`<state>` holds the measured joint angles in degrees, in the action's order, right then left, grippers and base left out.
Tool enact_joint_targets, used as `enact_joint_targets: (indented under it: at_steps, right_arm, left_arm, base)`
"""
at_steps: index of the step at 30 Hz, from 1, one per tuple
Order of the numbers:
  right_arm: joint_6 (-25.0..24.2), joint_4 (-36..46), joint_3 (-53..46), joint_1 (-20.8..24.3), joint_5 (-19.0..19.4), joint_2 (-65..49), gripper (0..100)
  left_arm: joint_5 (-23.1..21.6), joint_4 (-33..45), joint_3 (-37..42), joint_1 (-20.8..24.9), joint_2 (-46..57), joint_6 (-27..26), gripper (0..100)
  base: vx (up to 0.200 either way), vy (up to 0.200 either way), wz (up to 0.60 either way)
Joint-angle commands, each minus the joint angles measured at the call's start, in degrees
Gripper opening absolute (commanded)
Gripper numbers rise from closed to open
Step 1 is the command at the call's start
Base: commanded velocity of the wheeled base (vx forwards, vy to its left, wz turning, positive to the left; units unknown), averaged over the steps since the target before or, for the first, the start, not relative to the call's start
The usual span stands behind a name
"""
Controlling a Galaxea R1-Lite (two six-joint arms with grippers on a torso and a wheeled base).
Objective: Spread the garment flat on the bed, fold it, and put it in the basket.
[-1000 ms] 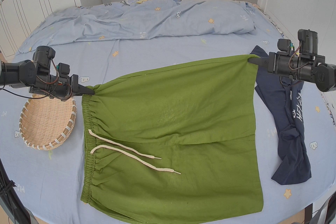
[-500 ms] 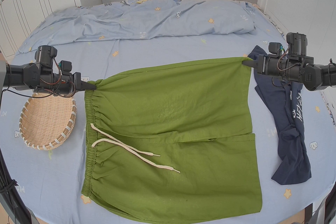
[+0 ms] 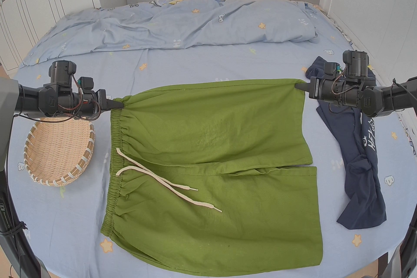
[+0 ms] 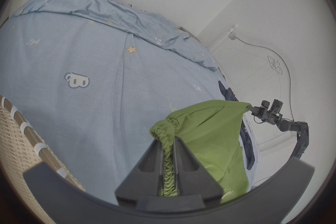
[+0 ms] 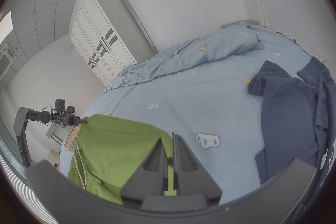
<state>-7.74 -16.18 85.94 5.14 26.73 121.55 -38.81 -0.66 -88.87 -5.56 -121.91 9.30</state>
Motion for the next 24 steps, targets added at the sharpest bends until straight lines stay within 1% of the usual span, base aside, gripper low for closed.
enact_joint_targets:
  at_steps: [1, 6, 7, 12, 19, 22, 24]
  right_arm:
    - [-0.1, 0.4, 2.4, 0.7, -0.5, 3.1, 0]
    - [-0.9, 0.5, 4.8, 1.3, -2.1, 5.1, 0]
    - [-0.9, 0.9, 5.5, 1.3, -2.2, 5.5, 100]
    - [-0.9, 3.7, 8.3, 1.3, -2.2, 7.0, 100]
    - [-1.2, 3.8, 9.2, 1.2, -2.2, 7.4, 100]
    - [-2.4, 3.8, 8.5, 0.7, -2.1, 6.7, 100]
    - [-4.2, 3.9, 7.0, 0.1, -2.0, 4.3, 100]
  left_arm:
    - [0.0, -0.8, 0.0, 0.0, -1.8, 0.4, 0]
    - [0.0, -2.8, -0.3, 0.0, -3.5, 0.4, 0]
    - [0.1, -3.1, -0.3, 0.0, -3.7, 0.5, 100]
    - [0.1, -3.6, -0.4, 0.1, -3.8, 0.5, 100]
    - [0.1, -4.9, 0.0, 0.1, -3.3, 0.5, 100]
    - [0.1, -4.9, 0.9, 0.2, -1.9, 0.6, 100]
    - [0.1, -4.9, 3.6, 0.5, 3.4, 1.9, 100]
  base:
    - [0.000, 0.000, 0.00]
    - [0.000, 0.000, 0.00]
    - [0.000, 0.000, 0.00]
    - [0.000, 0.000, 0.00]
    - [0.000, 0.000, 0.00]
    - [0.000, 0.000, 0.00]
    - [0.000, 0.000, 0.00]
